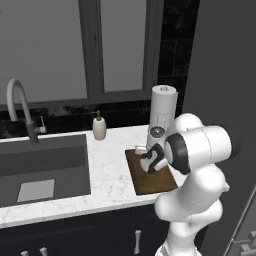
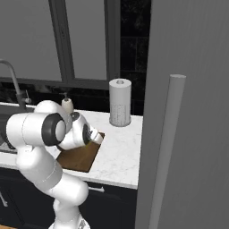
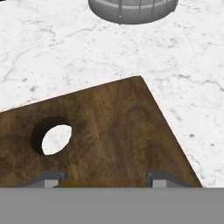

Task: Pick up the sponge from the counter and clean the cutting board by briefly scrubbing or pressing down on the cutting board. Once finished, release the sponge.

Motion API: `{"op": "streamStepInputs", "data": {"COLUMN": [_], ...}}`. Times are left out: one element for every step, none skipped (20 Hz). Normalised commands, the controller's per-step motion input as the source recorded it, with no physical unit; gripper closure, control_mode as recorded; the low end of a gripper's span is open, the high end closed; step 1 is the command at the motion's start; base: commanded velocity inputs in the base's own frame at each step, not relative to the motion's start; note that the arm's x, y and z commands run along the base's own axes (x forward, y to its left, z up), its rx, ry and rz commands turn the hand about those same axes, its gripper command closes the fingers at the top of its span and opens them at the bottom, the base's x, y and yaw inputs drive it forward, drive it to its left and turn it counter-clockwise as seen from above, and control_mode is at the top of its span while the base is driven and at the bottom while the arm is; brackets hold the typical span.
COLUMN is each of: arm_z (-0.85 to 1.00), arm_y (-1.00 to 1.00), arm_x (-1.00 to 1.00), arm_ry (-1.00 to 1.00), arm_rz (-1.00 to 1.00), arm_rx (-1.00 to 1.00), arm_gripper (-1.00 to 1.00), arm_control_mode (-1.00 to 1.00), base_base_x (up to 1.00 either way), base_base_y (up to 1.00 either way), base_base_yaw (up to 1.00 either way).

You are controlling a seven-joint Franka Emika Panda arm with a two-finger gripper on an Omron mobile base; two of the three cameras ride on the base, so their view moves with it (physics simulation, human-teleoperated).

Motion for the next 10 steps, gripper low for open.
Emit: {"op": "streamStepInputs", "data": {"arm_z": [0.00, 0.00, -0.01, -0.06, -0.09, -0.14, -0.18, -0.21, -0.24, -0.23], "arm_y": [0.00, 0.00, 0.00, 0.00, 0.00, 0.00, 0.00, 0.01, 0.01, 0.01], "arm_x": [0.00, -0.11, -0.23, -0.39, -0.51, -0.65, -0.79, -0.87, -0.89, -0.89], "arm_ry": [-0.05, -0.04, -0.03, 0.00, 0.00, 0.00, 0.00, 0.00, 0.00, 0.00], "arm_rz": [0.00, 0.00, 0.00, 0.00, 0.00, 0.00, 0.00, 0.00, 0.00, 0.00], "arm_rx": [0.00, 0.00, 0.00, 0.00, 0.00, 0.00, 0.00, 0.00, 0.00, 0.00], "arm_gripper": [1.00, 1.00, 1.00, 1.00, 1.00, 1.00, 1.00, 1.00, 1.00, 1.00], "arm_control_mode": [-1.00, -1.00, -1.00, -1.00, -1.00, -1.00, -1.00, -1.00, -1.00, -1.00], "base_base_x": [0.00, 0.00, 0.00, 0.00, 0.00, 0.00, 0.00, 0.00, 0.00, 0.00], "base_base_y": [0.00, 0.00, 0.00, 0.00, 0.00, 0.00, 0.00, 0.00, 0.00, 0.00], "base_base_yaw": [0.00, 0.00, 0.00, 0.00, 0.00, 0.00, 0.00, 0.00, 0.00, 0.00]}}
